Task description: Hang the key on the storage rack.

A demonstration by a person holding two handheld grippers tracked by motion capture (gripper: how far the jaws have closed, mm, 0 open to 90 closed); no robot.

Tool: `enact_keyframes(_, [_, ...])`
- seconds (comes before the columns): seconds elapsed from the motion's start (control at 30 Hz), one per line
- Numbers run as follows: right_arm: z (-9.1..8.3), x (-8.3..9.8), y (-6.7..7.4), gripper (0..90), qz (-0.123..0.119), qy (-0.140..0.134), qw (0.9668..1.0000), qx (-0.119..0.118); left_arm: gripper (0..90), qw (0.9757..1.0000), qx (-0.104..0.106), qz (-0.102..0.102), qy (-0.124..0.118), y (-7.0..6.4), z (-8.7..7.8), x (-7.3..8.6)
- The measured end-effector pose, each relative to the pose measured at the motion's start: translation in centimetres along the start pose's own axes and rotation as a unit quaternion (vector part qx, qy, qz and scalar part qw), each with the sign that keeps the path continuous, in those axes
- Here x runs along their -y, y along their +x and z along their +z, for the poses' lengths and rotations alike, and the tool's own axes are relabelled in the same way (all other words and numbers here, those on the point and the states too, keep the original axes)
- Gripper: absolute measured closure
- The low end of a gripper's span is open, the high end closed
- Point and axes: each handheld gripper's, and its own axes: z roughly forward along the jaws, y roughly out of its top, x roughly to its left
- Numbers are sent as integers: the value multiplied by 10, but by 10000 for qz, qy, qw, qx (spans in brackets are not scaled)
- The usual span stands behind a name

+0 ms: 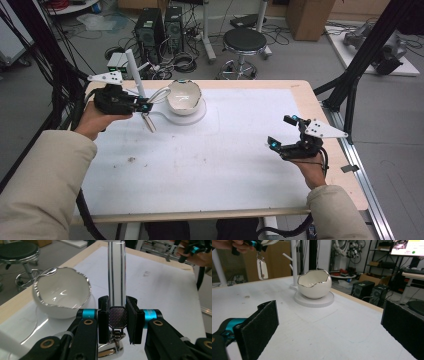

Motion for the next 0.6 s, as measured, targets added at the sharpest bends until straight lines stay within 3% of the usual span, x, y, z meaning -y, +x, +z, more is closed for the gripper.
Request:
enact_keyframes(0.2, [-7,12,1,4,89,-139,9998,149,742,9996,-185,-189,-64,14,-11,7])
enact_keyframes(0.3, [-10,17,1,4,87,-160,9996,233,742,9994,-143,-284,-117,22,-12,11])
enact_keyframes(0.37, [-10,19,1,4,99,-116,9995,282,743,9993,-186,-319,-29,28,-11,13])
enact_keyframes(0.6, [-17,30,3,4,143,-173,9989,418,742,9985,-287,-445,-139,39,-18,18])
